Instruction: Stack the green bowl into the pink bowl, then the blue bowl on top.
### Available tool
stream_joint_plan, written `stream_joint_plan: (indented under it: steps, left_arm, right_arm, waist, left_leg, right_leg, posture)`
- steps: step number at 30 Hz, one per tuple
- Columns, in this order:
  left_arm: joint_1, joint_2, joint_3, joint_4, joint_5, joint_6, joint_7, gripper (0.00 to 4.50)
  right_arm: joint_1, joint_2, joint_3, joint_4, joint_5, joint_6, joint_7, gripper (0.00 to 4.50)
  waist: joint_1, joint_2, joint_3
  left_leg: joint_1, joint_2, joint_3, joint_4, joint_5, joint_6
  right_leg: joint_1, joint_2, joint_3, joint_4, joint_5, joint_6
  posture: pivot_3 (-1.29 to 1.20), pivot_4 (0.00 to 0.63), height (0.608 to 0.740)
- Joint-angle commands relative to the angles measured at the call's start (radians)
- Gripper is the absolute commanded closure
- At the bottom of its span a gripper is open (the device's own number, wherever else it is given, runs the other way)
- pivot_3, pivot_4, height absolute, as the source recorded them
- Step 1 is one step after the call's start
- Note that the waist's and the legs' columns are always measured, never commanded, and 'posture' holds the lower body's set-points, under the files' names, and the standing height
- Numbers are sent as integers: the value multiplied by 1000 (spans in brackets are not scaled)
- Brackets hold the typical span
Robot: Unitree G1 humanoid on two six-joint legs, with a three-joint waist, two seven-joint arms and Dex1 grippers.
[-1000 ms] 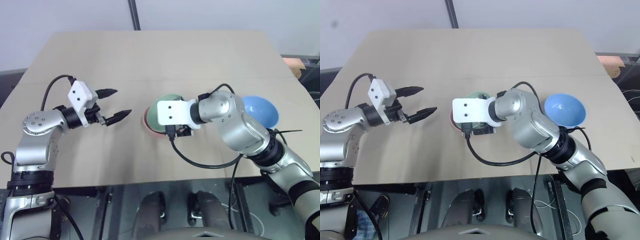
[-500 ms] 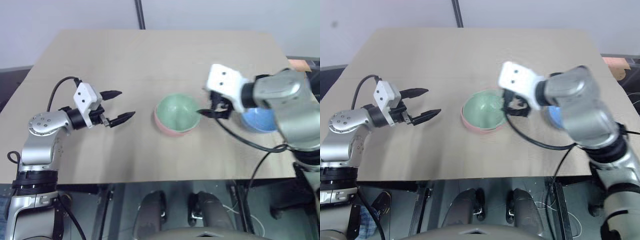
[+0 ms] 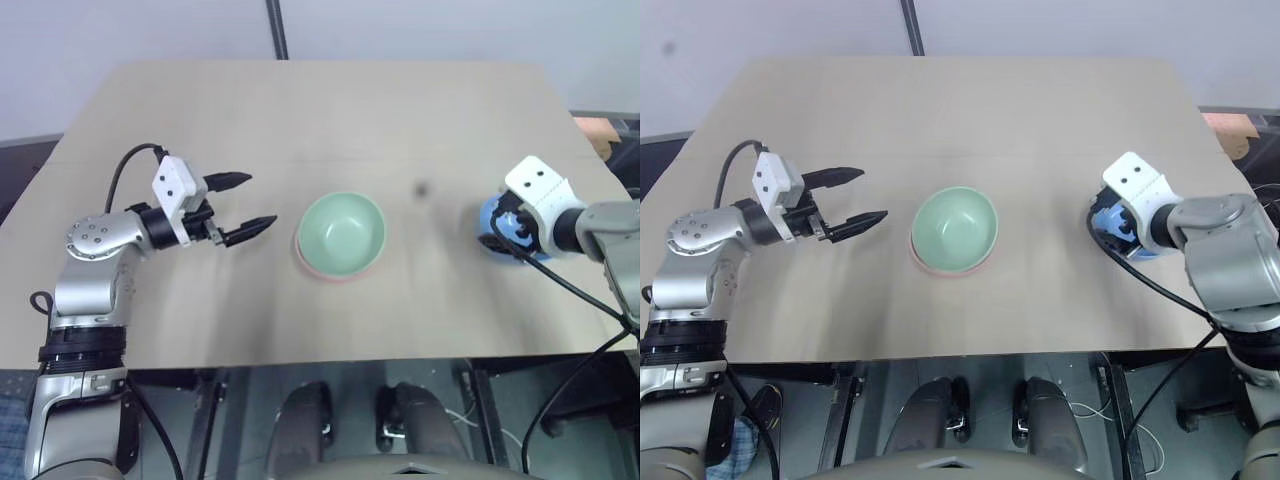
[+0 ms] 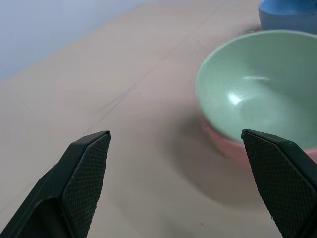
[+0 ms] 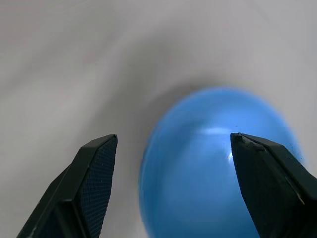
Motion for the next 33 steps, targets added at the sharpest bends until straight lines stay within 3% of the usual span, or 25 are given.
stream_joint_plan:
  steps: [1, 16, 19, 26, 33]
  left_arm:
    - [-34, 2, 10, -1, -32, -17, -36, 0]
    - [34, 75, 6, -86, -107, 87, -188, 0]
    - [55, 96, 3, -111, -125, 124, -213, 0]
    - [60, 105, 8, -129, -135, 150, -224, 0]
    - [56, 104, 8, -121, -129, 147, -222, 0]
  right_arm:
    - [45, 50, -64, -52, 29, 73, -82, 545]
    - [168, 66, -59, 7, 110, 15, -238, 545]
    - [169, 64, -55, 12, 125, -3, -251, 1150]
    - [162, 70, -32, 19, 158, -34, -275, 4301]
    - [82, 125, -62, 34, 196, -47, -295, 4414]
  waist:
    - [1, -1, 0]
    - [1, -1, 0]
    - [1, 0, 0]
    - [2, -1, -1]
    - [-1, -3, -1]
  left_leg:
    - [0, 0, 0, 0, 0, 0]
    - [0, 0, 0, 0, 0, 0]
    - [0, 0, -1, 0, 0, 0]
    - [0, 0, -1, 0, 0, 1]
    - [0, 0, -1, 0, -1, 1]
  right_leg:
    - [0, 0, 0, 0, 0, 0]
    - [0, 1, 0, 0, 0, 0]
    - [0, 1, 0, -1, 0, 0]
    - [0, 1, 0, -1, 0, 0]
    - [1, 1, 0, -1, 0, 0]
  posture:
    - [0, 150, 740]
    - [0, 150, 740]
    - [0, 150, 740]
    - [0, 150, 740]
    - [0, 150, 740]
